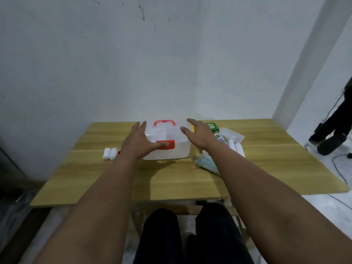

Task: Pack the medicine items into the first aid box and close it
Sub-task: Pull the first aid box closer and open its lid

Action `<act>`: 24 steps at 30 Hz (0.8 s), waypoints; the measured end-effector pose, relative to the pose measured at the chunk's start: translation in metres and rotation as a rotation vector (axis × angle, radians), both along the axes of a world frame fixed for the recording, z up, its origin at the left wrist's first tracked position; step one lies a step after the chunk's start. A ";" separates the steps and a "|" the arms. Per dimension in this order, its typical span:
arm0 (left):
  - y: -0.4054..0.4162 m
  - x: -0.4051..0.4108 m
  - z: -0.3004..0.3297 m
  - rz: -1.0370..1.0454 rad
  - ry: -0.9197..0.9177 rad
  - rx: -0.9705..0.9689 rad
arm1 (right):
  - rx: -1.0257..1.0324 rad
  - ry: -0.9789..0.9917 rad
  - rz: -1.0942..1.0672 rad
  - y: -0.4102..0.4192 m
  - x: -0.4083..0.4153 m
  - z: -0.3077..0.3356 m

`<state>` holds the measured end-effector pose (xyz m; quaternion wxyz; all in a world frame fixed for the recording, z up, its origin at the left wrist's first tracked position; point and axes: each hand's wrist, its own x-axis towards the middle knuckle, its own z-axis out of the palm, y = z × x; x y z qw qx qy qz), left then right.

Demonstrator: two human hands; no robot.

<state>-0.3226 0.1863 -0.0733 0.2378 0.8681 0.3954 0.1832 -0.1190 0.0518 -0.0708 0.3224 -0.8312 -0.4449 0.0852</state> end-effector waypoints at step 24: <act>-0.004 0.000 -0.035 -0.154 -0.368 -0.131 | -0.090 -0.788 0.205 0.002 -0.017 -0.042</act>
